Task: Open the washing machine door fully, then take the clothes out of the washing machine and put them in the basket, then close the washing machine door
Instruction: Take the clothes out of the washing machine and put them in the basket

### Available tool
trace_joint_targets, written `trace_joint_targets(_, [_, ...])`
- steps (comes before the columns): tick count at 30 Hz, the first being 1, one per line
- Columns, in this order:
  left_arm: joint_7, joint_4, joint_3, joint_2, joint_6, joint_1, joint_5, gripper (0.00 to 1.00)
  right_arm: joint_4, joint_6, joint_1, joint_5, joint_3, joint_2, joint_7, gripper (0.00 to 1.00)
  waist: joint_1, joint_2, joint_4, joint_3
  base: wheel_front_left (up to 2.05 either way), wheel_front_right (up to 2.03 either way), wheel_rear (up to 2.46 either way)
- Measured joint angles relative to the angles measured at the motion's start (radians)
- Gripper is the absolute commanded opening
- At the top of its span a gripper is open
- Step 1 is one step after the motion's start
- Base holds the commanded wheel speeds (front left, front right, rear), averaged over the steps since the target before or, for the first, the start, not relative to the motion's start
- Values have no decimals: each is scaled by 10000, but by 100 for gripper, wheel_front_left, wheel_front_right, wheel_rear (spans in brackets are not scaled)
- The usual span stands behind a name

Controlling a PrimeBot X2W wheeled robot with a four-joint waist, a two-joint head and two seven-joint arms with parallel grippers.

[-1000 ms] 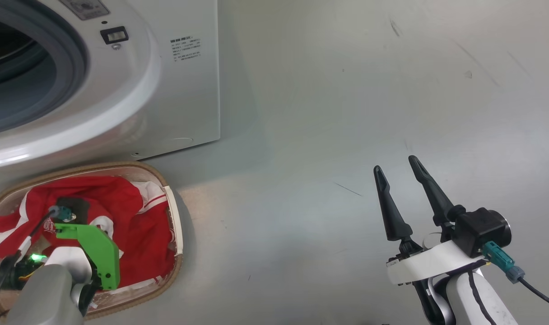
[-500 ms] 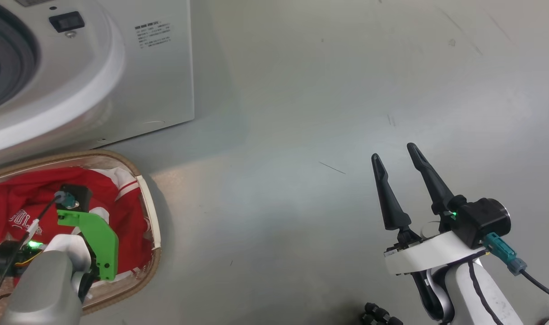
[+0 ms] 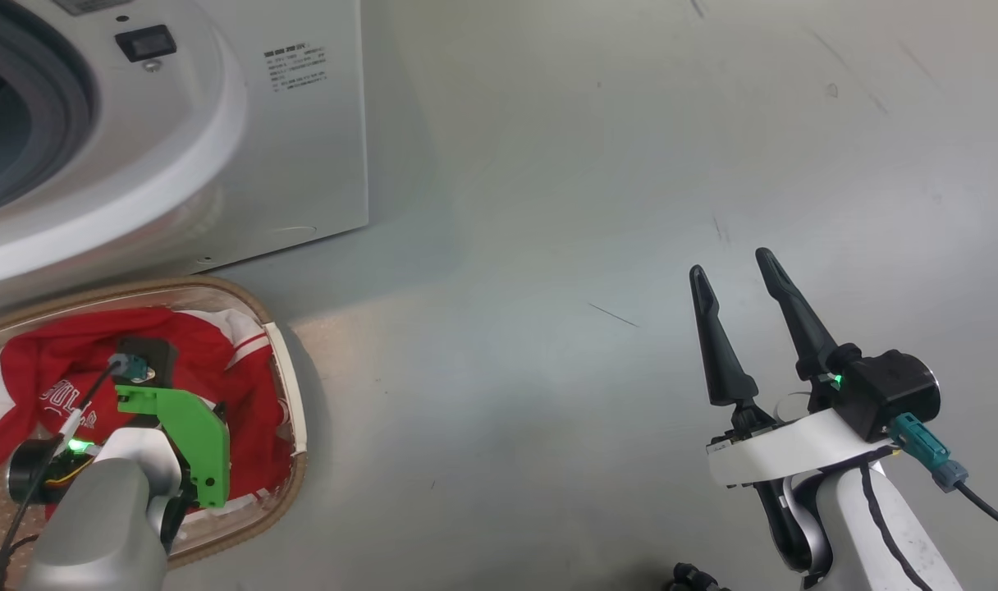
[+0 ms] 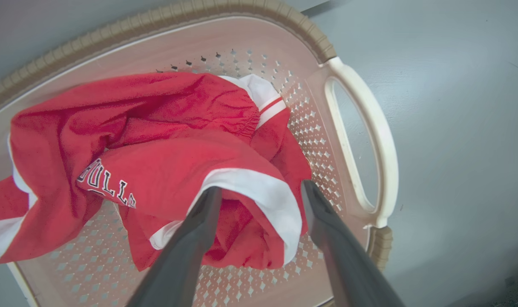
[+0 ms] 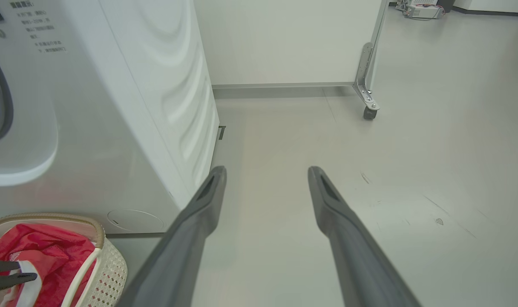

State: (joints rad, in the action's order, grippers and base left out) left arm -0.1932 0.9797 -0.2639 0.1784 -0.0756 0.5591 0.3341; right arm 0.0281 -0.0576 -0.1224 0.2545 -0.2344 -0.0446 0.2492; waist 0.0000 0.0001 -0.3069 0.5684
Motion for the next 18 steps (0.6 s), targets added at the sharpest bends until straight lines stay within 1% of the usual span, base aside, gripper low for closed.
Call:
trace_joint_targets(4, [412,4,-69,-88,-13,0,-2,100,65,-2,-55,0,46,0,0,100,0,0,187,-264,0,0,0])
trace_joint_targets(6, [627,-15,-109,-132,-88,0,-2,100,113,-4,-69,-2,88,-2,2,100,0,0,294,-419,0,0,0])
trace_joint_targets(12, [1530,-349,-173,-491,-226,-12,31,100,232,-13,-88,-17,245,-8,2,100,0,0,666,-976,0,0,0])
trace_joint_targets(18, [2376,-642,-146,-675,-322,-157,163,100,391,-15,-59,-35,380,-125,0,100,0,0,1107,-1611,0,0,0])
